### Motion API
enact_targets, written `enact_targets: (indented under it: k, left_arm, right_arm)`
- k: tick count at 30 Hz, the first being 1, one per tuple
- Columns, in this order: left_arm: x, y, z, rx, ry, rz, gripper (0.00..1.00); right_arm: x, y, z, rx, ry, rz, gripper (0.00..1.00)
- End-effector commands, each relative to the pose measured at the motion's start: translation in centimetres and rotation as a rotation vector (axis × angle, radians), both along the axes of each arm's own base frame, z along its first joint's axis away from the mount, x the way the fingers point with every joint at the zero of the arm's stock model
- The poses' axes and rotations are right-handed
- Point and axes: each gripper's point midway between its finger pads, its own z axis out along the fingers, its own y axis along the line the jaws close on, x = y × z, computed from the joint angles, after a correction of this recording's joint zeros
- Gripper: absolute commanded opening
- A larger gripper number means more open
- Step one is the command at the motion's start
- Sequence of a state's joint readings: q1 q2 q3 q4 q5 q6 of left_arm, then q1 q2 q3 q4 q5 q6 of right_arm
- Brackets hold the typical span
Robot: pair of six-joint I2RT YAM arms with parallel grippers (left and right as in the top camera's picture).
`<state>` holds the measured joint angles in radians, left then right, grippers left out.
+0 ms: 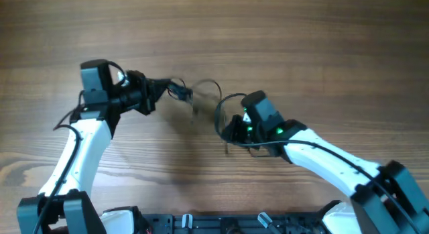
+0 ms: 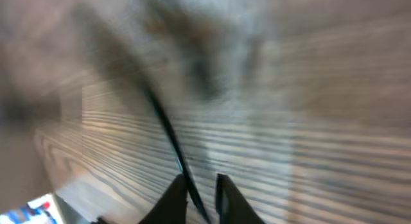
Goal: Untangle cables
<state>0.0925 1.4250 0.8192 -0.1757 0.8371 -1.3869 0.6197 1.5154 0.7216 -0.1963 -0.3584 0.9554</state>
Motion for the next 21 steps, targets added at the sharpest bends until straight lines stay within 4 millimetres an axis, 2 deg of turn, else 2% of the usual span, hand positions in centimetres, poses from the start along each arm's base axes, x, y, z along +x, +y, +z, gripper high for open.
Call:
enact_targets:
  k: [1, 3, 5, 7, 9, 11, 14, 17, 21]
  left_arm:
    - [0.7, -0.6, 2.7, 0.051, -0.267, -0.149, 0.04]
    - [0.6, -1.3, 3.8, 0.080, -0.395, -0.229, 0.04]
    - [0.2, -2.0, 4.5, 0.114, -0.523, -0.318, 0.04]
    - [-0.3, -2.8, 4.9, 0.143, -0.621, -0.394, 0.04]
    - [-1.0, -3.7, 5.2, 0.183, -0.734, -0.476, 0.04]
    - [-1.8, -5.0, 5.5, 0.220, -0.871, -0.575, 0.04]
    - [-3.4, -7.4, 5.9, 0.280, -1.102, -0.726, 0.04]
    - [-4.2, -9.0, 5.9, 0.326, -1.239, -0.808, 0.04]
    - [-5.3, -10.8, 5.9, 0.377, -1.414, -0.901, 0.04]
  right_arm:
    - [1.2, -1.8, 1.7, -0.067, -0.167, 0.078, 0.35]
    - [1.7, -2.1, 2.5, -0.070, -0.211, 0.095, 0.47]
    - [2.0, -2.3, 3.5, -0.056, -0.249, 0.103, 0.53]
    - [2.1, -2.2, 5.3, -0.022, -0.313, 0.143, 0.58]
    - [2.2, -2.0, 7.5, 0.013, -0.396, 0.183, 0.70]
    - [2.1, -2.0, 9.3, 0.038, -0.470, 0.216, 0.76]
    - [1.8, -2.2, 12.0, 0.064, -0.562, 0.231, 0.79]
    - [1.6, -2.4, 13.4, 0.073, -0.613, 0.240, 0.79]
    - [1.6, -2.4, 14.1, 0.079, -0.637, 0.239, 0.82]
